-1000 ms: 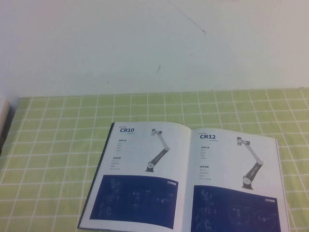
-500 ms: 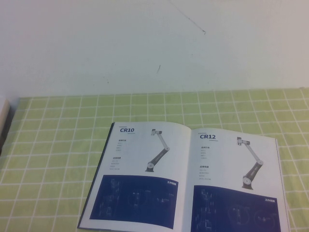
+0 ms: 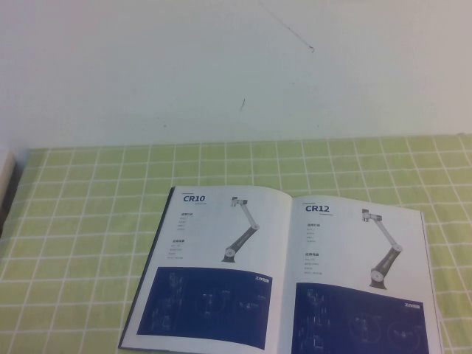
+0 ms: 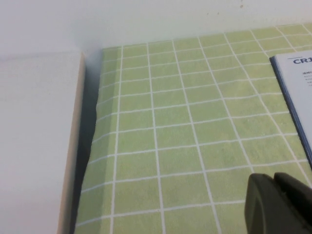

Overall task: Close book
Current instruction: 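Close the open booklet and leave it lying on the table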

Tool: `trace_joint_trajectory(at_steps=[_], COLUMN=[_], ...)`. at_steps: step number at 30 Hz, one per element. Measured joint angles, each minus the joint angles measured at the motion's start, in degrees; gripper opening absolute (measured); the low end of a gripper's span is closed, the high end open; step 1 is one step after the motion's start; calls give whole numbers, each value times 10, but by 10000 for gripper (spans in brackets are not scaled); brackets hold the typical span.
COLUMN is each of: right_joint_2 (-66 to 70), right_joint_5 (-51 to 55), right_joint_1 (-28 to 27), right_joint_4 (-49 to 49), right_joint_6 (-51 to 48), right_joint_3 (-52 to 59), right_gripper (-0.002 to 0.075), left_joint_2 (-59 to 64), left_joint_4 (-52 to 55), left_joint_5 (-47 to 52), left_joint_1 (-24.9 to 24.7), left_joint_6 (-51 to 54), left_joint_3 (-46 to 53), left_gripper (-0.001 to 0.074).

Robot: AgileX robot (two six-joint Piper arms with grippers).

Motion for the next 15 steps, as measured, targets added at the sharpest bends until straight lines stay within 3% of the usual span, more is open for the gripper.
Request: trace_joint_trajectory(at_steps=[5, 15], right_joint_2=[0, 0], right_joint_5=[-135, -276], right_joint_1=[0, 0], right_joint_4=[-15, -16], right_joint_6=[-1, 54], right_joint_3=[0, 0], right_gripper=[-3, -3], left_joint_2=[0, 0], left_joint_4=[24, 42], left_joint_5=[-68, -455], left_joint_1=[0, 0], left_joint_6=[8, 11], left_joint_3=[4, 4], left_gripper=[-3, -3])
